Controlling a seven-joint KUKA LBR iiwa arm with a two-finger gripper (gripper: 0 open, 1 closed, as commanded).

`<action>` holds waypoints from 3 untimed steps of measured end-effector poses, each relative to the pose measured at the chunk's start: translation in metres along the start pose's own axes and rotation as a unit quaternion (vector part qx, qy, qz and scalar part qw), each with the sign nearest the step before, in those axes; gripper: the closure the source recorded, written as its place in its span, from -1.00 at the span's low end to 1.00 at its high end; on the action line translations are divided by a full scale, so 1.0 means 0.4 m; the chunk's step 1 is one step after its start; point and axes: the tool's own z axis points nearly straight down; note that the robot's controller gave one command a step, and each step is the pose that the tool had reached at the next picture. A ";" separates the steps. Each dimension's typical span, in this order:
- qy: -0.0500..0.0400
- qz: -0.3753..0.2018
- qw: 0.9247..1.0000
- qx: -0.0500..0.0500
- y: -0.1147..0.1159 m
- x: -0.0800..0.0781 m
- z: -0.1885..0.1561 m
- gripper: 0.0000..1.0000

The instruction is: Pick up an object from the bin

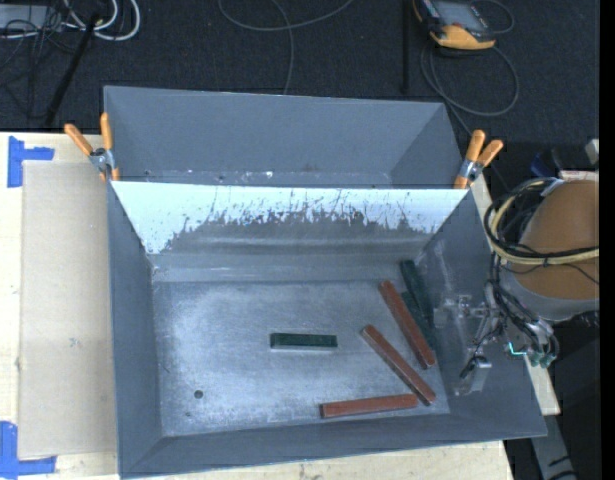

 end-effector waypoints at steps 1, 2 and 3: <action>-0.011 -0.112 0.994 0.003 0.171 0.070 0.151 -1.00; -0.006 -0.188 0.982 0.002 0.266 0.074 0.081 -1.00; -0.004 -0.262 0.965 0.002 0.275 0.069 0.069 -1.00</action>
Offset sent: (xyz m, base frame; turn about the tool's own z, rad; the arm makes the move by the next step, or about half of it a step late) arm -0.0329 0.0685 -0.0621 -0.2239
